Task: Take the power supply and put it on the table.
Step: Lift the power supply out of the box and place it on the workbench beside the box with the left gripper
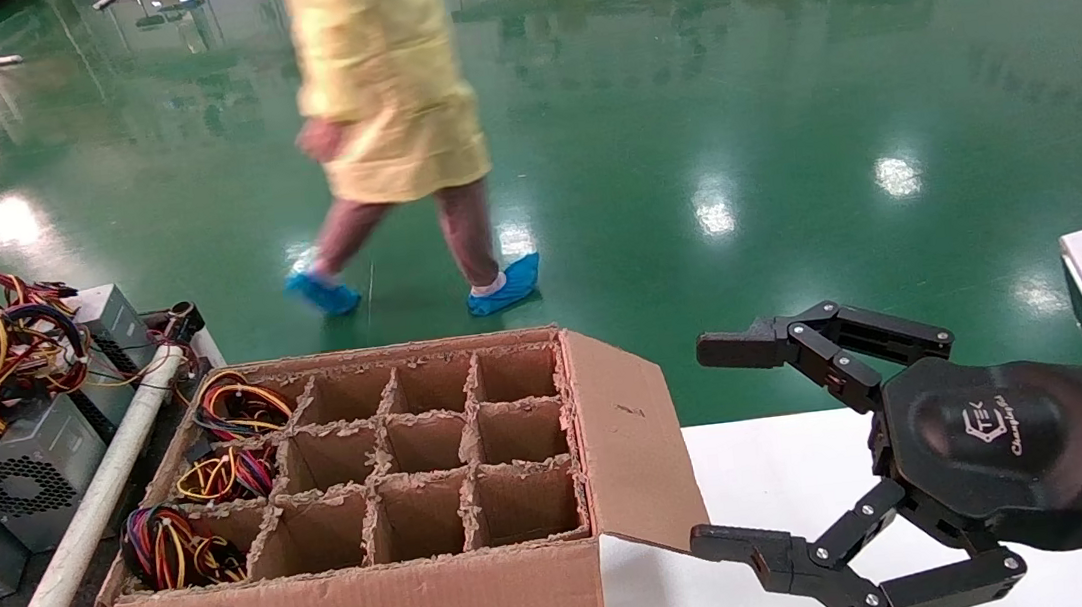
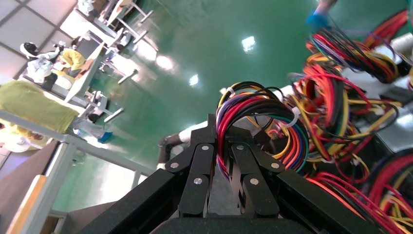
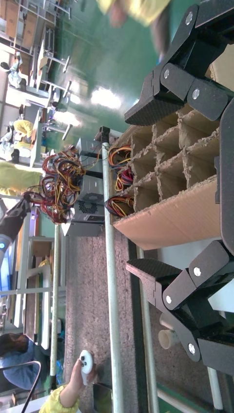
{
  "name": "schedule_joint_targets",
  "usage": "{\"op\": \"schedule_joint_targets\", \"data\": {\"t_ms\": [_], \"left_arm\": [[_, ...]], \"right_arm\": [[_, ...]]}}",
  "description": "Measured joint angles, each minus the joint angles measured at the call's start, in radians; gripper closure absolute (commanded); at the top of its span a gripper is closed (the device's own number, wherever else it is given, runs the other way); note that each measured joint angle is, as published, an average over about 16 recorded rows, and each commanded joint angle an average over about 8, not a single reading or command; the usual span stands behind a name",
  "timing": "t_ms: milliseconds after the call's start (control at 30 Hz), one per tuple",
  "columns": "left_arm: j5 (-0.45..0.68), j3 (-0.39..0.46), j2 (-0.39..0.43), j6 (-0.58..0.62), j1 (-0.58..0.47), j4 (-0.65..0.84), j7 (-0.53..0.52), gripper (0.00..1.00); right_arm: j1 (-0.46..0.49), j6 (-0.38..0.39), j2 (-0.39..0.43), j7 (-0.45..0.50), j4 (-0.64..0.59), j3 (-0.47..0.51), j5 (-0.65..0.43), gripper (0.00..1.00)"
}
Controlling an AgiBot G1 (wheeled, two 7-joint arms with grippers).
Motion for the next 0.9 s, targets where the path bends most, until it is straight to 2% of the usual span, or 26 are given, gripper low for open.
{"op": "schedule_joint_targets", "data": {"t_ms": [900], "left_arm": [[-0.027, -0.019, -0.010, -0.038, 0.045, -0.032, 0.059, 1.00]], "right_arm": [[0.000, 0.000, 0.000, 0.000, 0.000, 0.000, 0.000, 0.00]]}}
